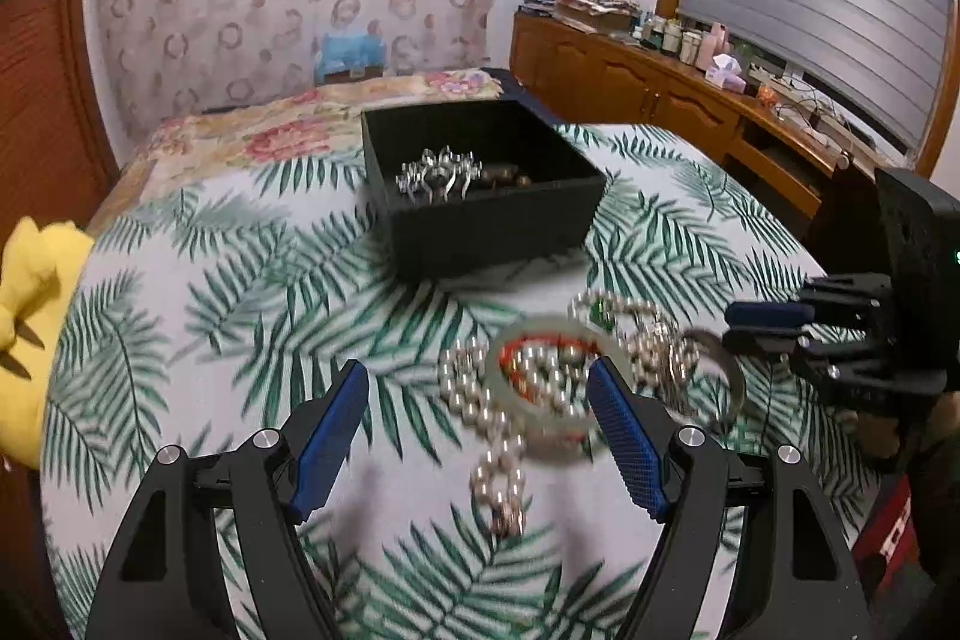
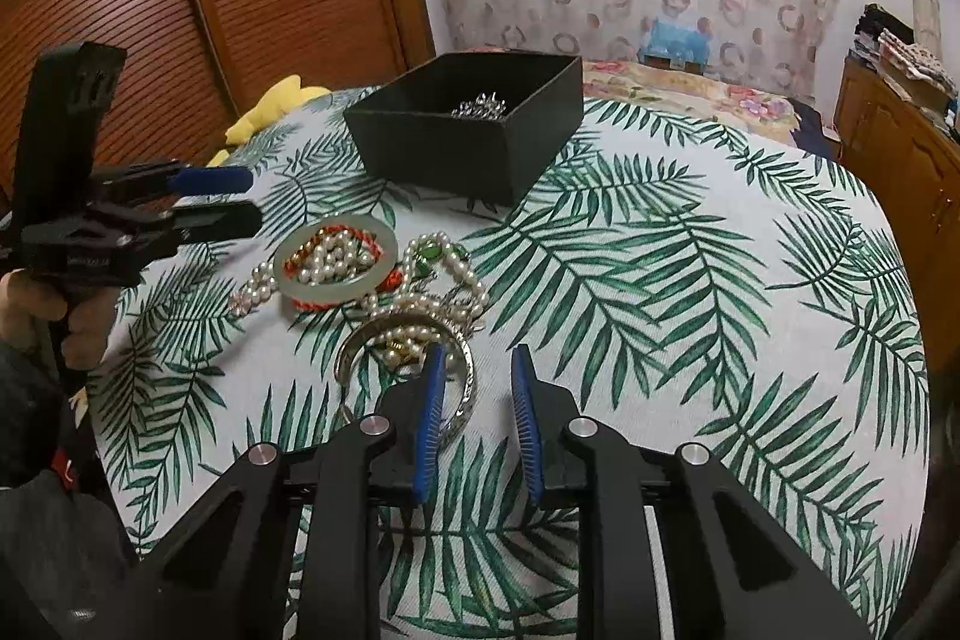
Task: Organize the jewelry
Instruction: 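Withdraw both tools from the box and lower the right tool to the silver cuff bangle, then grasp the silver cuff bangle with the right tool while the left tool grasps the jade bangle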
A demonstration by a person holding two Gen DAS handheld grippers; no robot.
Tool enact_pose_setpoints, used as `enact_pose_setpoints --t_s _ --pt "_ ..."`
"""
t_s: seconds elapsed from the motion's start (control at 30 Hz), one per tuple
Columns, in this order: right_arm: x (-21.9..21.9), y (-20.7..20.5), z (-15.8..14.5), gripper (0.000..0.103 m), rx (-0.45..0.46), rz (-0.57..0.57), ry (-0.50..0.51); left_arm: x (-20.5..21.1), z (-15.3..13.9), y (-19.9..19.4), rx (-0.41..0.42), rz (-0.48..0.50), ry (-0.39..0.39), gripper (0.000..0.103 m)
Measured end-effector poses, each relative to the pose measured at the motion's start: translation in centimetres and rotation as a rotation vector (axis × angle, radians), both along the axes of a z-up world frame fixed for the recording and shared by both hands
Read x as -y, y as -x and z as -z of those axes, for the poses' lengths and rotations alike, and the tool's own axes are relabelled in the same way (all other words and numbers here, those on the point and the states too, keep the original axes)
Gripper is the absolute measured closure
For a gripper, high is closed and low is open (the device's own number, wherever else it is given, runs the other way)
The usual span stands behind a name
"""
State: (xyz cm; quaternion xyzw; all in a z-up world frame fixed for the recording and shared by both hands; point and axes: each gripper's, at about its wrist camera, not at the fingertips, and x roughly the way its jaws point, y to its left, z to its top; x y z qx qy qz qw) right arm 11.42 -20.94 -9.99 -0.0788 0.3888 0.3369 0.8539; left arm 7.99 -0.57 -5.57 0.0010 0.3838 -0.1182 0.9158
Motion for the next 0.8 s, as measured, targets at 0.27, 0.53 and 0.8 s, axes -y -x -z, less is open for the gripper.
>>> enact_pose_setpoints --t_s 0.27,0.53,0.8 --pt "-0.7 0.4 0.6 0.089 -0.001 0.017 0.058 0.7 1.2 0.9 -0.021 0.022 0.003 0.024" --pt "-1.0 1.1 0.4 0.098 0.055 0.044 0.098 2.4 1.3 0.0 -0.031 0.07 -0.014 0.024" --pt "-0.8 0.9 0.4 0.099 0.053 0.061 0.09 4.7 2.2 -2.0 -0.072 0.118 -0.072 0.024"
